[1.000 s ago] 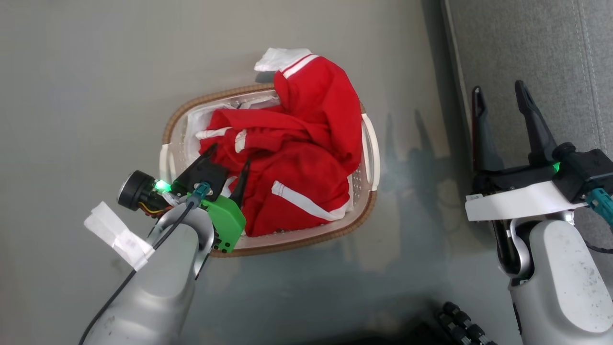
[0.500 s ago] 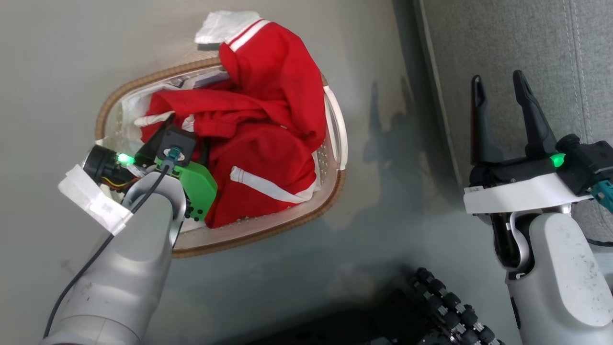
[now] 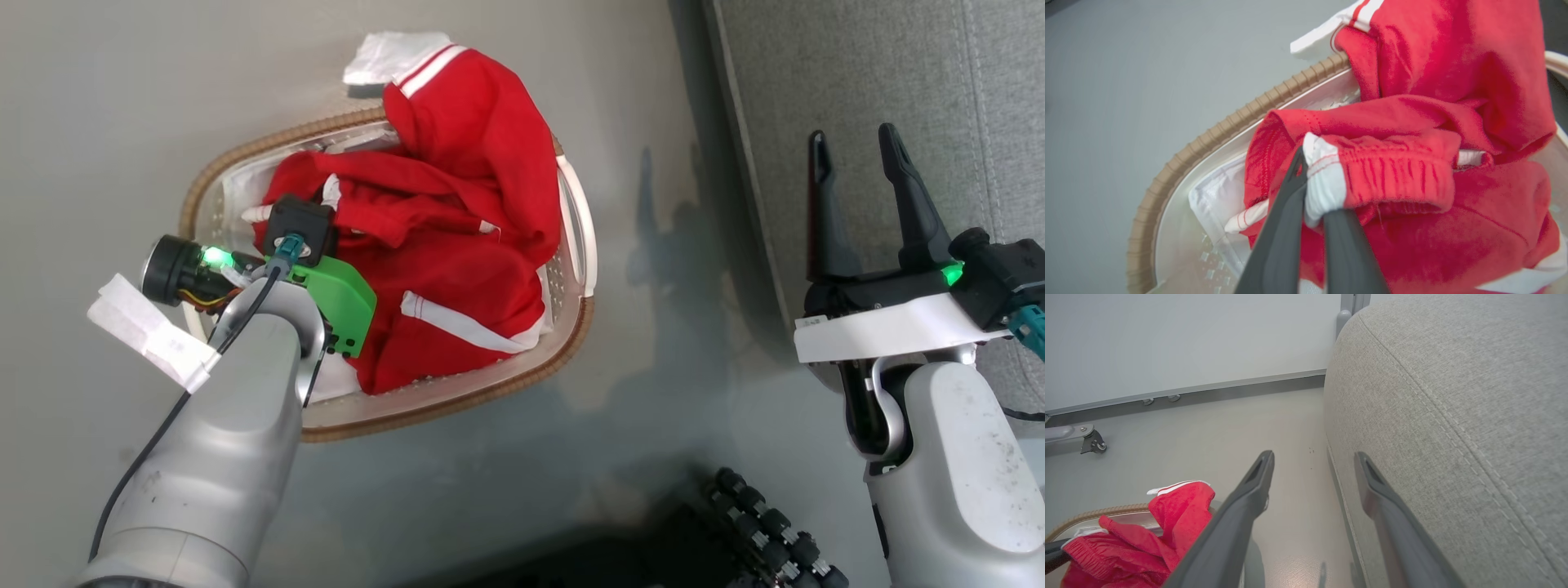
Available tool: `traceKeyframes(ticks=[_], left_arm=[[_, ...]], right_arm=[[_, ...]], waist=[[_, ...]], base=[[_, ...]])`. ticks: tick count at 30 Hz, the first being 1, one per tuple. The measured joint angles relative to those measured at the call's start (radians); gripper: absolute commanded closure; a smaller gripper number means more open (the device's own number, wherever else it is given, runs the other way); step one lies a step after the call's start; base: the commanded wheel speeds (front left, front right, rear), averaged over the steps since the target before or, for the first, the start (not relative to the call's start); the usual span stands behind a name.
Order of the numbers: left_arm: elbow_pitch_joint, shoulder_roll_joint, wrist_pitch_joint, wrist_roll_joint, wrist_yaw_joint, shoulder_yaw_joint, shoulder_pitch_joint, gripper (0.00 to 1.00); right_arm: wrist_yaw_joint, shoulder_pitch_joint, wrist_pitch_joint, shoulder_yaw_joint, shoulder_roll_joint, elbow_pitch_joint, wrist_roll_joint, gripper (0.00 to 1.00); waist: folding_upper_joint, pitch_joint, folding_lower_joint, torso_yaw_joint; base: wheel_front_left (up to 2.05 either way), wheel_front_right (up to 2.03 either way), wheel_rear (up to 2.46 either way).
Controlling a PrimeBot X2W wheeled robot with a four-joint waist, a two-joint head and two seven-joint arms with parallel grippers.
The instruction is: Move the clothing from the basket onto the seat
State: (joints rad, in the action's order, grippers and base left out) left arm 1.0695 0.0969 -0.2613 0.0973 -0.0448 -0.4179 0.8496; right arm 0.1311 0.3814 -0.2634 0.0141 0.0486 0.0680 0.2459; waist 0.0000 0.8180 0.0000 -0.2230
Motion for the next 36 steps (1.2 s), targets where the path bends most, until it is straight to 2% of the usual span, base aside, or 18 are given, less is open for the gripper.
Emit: traceKeyframes(ticks=[8,18,26,29,36], left_arm=[[-0.109,0.000,-0.001,0.017,-0.029,-0.004,-0.057,1.00],[-0.204,-0.004,0.018,0.057,-0.071,-0.043,-0.078,1.00],[-0.363,0.015,0.162,0.132,-0.083,-0.123,-0.038,1.00],[-0.425,0.038,0.233,0.175,-0.084,-0.172,-0.028,1.00],[-0.537,0.088,0.354,0.271,-0.086,-0.213,0.048,1.00]], right_arm=[[0.000,-0.010,0.000,-0.028,0.000,0.032,-0.015,0.00],[0.000,-0.096,0.000,-0.052,-0.001,0.084,-0.028,0.00],[0.000,-0.186,0.000,-0.045,-0.001,0.123,-0.053,0.00],[0.000,-0.221,0.000,-0.042,-0.001,0.138,-0.056,0.00],[0.000,-0.261,0.000,-0.030,-0.001,0.149,-0.065,0.00]], waist=[[0.0000,-0.082,0.0000,0.025],[0.0000,-0.256,-0.0001,0.065],[0.0000,-0.434,-0.0001,0.093],[0.0000,-0.501,-0.0001,0.101],[0.0000,-0.646,-0.0001,0.115]], base=[[0.00,0.00,0.00],[0.00,0.00,0.00],[0.00,0.00,0.00],[0.00,0.00,0.00],[0.00,0.00,0.00]])
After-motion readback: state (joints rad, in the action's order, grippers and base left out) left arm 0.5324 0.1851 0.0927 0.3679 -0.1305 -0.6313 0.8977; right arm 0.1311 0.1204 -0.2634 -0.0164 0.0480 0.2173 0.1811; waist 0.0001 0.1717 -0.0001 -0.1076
